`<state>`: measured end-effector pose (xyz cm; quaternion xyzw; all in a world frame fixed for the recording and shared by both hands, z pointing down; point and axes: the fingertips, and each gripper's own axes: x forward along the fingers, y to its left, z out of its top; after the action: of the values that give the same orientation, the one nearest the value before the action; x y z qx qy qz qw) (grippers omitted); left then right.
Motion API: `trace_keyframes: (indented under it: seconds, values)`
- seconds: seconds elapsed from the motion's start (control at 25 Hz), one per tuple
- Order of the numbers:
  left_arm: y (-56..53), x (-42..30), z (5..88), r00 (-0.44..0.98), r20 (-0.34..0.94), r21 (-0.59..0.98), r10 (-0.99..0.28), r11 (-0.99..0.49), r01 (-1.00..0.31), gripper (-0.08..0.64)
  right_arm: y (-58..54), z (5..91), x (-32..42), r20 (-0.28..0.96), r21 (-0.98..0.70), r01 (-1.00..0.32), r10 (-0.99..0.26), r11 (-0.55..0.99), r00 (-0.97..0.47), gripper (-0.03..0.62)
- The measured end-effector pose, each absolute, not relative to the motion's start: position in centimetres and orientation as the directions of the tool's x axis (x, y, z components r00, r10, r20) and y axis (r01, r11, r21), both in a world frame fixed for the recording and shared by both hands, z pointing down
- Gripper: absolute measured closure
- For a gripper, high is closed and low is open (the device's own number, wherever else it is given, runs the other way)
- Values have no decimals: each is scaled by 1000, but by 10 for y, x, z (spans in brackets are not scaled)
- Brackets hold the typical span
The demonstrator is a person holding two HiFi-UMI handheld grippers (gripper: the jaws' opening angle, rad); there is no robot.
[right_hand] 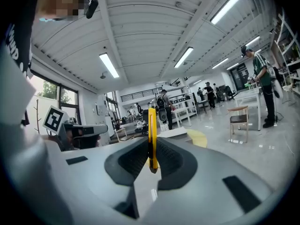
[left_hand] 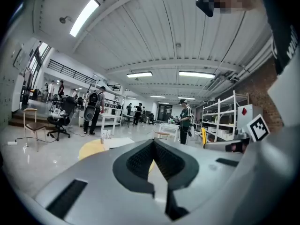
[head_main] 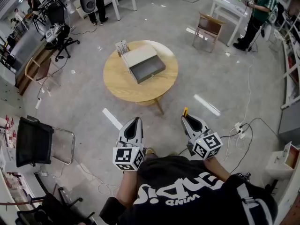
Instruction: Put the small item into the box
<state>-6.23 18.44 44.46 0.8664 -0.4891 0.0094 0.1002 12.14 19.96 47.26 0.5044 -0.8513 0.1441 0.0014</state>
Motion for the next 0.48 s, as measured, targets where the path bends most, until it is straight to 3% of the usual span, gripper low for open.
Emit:
trace_keyframes:
  seconds: [0.48]
  values:
    - [200,-49,449,478,104,173,-872,-457,-872,551,215,485,138,154,-232,-850,-845,473,-512,548]
